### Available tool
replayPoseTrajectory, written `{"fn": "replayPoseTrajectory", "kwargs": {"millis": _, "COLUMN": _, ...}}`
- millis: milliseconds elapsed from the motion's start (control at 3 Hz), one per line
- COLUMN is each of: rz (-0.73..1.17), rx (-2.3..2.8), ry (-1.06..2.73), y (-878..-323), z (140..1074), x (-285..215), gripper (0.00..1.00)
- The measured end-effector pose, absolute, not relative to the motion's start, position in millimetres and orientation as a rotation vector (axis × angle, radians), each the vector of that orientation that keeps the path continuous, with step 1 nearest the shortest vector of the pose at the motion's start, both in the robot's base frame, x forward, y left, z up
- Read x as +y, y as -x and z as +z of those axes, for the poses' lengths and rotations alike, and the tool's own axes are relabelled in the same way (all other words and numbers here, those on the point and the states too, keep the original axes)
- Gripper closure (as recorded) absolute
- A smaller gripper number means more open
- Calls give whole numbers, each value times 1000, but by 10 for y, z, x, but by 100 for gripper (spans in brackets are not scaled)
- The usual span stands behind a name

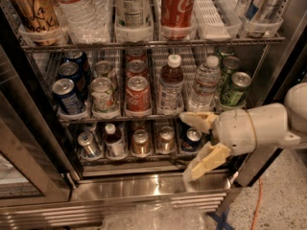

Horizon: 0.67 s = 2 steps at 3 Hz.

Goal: Pick orange can from bottom shelf of fridge

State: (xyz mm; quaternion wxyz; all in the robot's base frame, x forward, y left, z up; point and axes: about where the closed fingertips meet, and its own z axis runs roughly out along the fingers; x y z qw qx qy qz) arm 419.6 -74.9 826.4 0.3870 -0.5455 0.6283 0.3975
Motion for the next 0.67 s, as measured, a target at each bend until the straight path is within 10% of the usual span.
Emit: {"fn": "replayPoseTrajectory", "kwargs": {"millis": 667, "rz": 1148, "rx": 1410, "ry": 1252, "y": -3817, "z": 7701, "x": -457, "gripper": 0}}
